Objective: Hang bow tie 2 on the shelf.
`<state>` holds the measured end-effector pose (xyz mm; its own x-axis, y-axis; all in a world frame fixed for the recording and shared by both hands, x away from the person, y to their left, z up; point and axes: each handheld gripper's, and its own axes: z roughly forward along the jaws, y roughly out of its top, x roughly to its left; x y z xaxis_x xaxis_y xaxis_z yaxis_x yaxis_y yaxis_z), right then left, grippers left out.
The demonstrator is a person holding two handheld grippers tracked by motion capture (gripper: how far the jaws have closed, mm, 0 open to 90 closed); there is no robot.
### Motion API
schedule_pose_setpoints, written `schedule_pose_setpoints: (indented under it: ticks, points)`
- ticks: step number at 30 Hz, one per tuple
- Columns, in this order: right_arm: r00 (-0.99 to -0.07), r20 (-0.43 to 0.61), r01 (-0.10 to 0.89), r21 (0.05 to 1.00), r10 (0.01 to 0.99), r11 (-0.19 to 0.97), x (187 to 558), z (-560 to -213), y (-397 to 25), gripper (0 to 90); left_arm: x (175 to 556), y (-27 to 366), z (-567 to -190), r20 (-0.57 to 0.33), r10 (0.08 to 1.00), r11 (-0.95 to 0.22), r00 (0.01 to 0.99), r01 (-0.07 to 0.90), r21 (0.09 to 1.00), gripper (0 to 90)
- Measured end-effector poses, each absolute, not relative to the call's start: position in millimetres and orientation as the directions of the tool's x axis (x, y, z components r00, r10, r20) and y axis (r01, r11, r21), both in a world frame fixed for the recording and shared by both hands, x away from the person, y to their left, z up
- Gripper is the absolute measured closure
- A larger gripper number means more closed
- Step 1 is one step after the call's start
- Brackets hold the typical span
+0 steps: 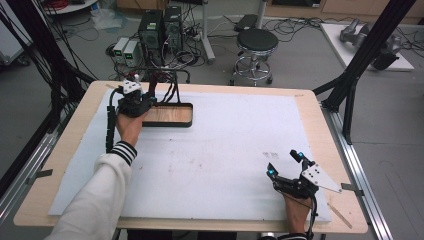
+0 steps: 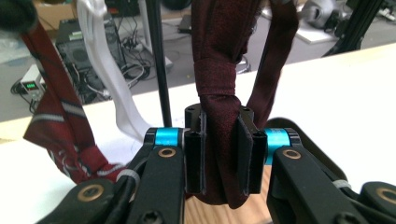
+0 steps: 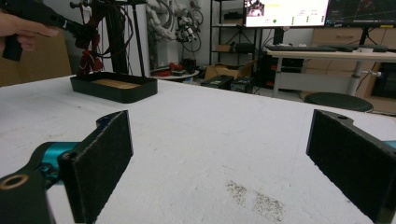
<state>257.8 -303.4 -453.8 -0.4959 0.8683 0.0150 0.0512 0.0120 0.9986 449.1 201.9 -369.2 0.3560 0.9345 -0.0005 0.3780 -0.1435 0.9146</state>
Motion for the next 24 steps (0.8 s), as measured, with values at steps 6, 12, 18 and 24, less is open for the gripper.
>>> schedule_pose_setpoints:
  ticks: [6,12,18,24]
  points:
    - [-0.495,0.013,0.047,0.999,0.869,0.012,258.3,-453.8,-304.5,6.3,446.4,202.9,-372.1,-0.003,0.936,-0.14,0.351,0.381,0.914,75.5]
    - [-0.497,0.025,0.055,0.999,0.867,0.003,258.4,-453.7,-304.3,6.3,444.3,203.0,-370.1,-0.003,0.933,-0.146,0.361,0.383,0.912,67.9]
    - [-0.502,0.025,0.05,0.999,0.864,0.0,257.7,-453.9,-305.2,6.3,438.7,202.8,-367.4,-0.005,0.909,-0.155,0.417,0.35,0.924,11.9]
    - [-0.503,0.026,0.043,0.999,0.864,-0.005,257.9,-454.0,-305.9,6.3,414.5,209.4,-364.6,0.026,0.865,-0.163,0.502,0.23,0.959,10.0]
